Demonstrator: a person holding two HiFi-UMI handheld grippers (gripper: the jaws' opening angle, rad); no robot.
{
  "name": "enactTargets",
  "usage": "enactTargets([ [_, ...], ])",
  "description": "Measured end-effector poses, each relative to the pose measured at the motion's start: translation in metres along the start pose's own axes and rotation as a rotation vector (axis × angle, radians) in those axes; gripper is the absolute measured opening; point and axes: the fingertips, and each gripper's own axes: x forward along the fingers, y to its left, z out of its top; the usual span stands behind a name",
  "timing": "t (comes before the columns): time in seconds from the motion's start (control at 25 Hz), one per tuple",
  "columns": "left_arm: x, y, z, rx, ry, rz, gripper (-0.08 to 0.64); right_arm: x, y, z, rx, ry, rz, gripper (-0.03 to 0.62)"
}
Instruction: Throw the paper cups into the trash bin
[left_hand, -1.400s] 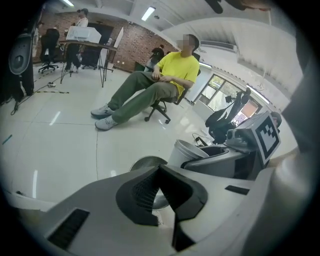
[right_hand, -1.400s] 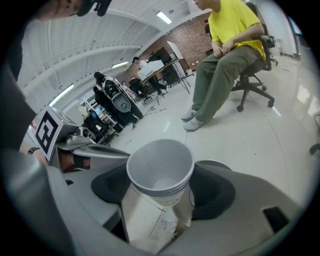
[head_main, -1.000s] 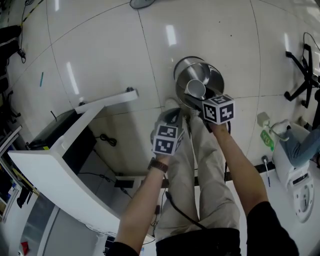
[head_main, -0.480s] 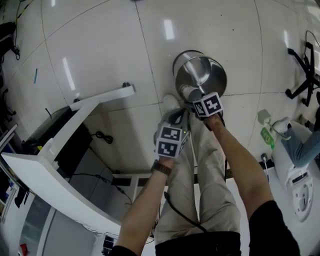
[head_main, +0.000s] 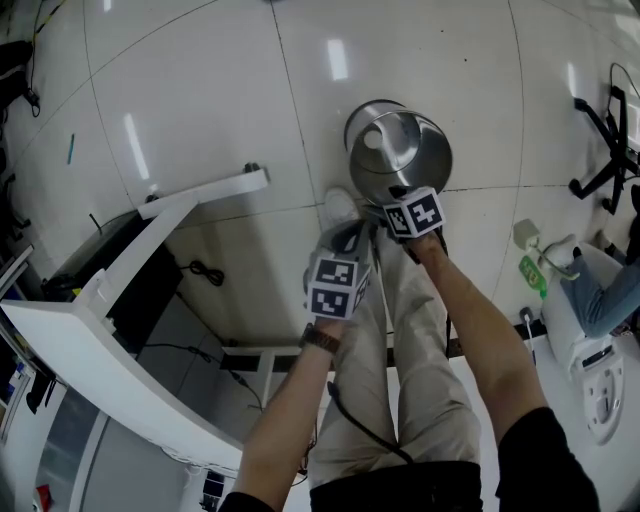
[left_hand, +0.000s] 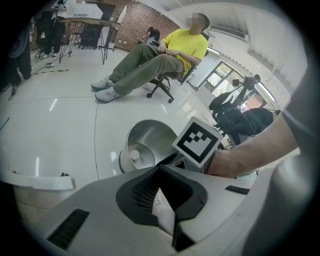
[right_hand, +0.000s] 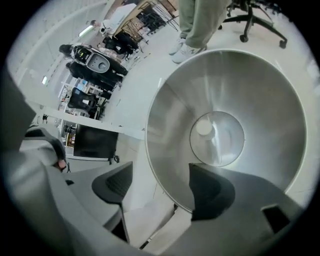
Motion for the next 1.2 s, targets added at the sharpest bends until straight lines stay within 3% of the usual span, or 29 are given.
enactTargets([
  [0.2, -0.005, 0.004, 0.008, -0.015, -0.039, 0.034, 0.0, -0.02, 0.016, 0.007, -0.112, -0.133, -0.068, 0.263],
  [0.36, -0.016, 0.004, 0.027, 0.002, -0.069, 0.047, 0.0, -0.047, 0.022, 0.014, -0.194, -0.232, -0.163, 0.018],
  [0.56, -0.047, -0.002, 0.053, 0.015, -0.102, 0.065, 0.0, -0.099, 0.045, 0.028, -0.203, -0.327, -0.182, 0.005],
  [0.8, -0.107, -0.034, 0.102, 0.043, -0.174, 0.066, 0.0, -0.19, 0.103, 0.061, -0.255, -0.474, -0.147, 0.005],
  [1.04, -0.194, -0.087, 0.142, 0.081, -0.275, 0.058, 0.0, -0.296, 0.176, 0.059, -0.246, -0.628, -0.101, 0.005],
  [1.2, -0.243, -0.108, 0.188, 0.132, -0.38, 0.065, 0.0, -0.361, 0.208, 0.082, -0.266, -0.757, -0.094, 0.005],
])
